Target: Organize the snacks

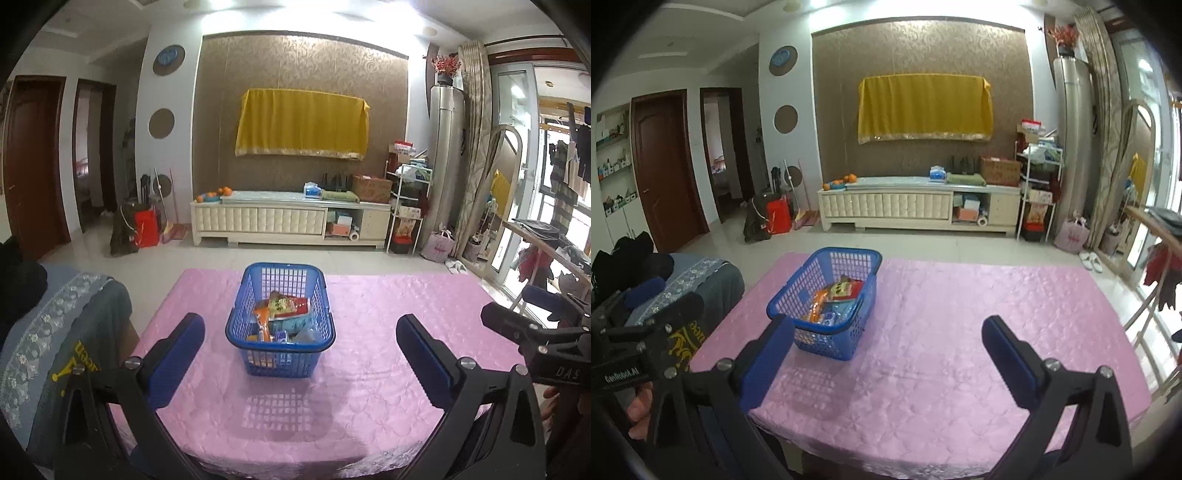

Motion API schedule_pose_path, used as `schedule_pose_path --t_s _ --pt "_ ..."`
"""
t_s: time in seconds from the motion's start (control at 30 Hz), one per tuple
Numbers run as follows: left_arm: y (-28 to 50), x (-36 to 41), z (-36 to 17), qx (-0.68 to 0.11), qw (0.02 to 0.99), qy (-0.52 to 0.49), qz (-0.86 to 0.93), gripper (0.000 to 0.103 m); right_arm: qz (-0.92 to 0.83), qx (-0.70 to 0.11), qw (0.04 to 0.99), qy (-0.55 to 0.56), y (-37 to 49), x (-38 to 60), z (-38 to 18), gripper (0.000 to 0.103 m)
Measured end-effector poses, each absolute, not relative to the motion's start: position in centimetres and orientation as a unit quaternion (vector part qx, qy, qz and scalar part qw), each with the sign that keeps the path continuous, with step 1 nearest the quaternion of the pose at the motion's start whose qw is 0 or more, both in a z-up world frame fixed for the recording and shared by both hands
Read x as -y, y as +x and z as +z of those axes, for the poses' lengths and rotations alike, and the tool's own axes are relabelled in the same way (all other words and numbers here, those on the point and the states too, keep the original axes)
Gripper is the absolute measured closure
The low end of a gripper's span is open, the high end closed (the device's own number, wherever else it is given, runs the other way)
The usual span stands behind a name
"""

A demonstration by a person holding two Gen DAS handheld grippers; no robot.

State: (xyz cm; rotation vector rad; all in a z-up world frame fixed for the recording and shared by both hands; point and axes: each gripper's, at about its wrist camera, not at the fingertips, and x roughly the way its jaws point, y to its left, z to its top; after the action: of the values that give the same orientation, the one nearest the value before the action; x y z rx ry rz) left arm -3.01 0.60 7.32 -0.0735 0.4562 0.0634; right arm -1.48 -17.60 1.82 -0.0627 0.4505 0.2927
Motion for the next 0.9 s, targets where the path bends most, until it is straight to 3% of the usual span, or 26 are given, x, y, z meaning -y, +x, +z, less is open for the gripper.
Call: schedule_pose_path --t_s 0.9 --pt "-3.6 1.7 7.1 -0.240 0.971 -0.023 0.008 0.000 0.155 -0.225 0.962 -0.024 -3.2 18.0 1.3 0.000"
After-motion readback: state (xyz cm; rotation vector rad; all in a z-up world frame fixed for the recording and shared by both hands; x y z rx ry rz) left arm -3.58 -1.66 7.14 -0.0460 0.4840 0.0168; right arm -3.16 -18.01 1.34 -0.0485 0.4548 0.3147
